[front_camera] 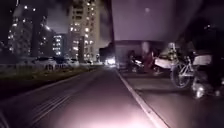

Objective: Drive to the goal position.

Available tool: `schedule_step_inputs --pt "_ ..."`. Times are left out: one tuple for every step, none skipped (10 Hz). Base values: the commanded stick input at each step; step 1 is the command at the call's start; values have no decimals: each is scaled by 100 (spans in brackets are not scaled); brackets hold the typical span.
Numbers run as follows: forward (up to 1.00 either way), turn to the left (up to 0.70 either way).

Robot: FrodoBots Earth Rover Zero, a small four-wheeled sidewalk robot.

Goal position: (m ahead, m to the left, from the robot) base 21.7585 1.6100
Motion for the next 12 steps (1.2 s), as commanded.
schedule_step_inputs --pt "45 0" --pt "45 0" --pt "45 0" --pt "45 0" --pt "45 0" --pt "45 0" --pt "45 0" --pt "45 0" --pt "45 0" --pt "45 0" --pt "45 0" --pt "45 0"
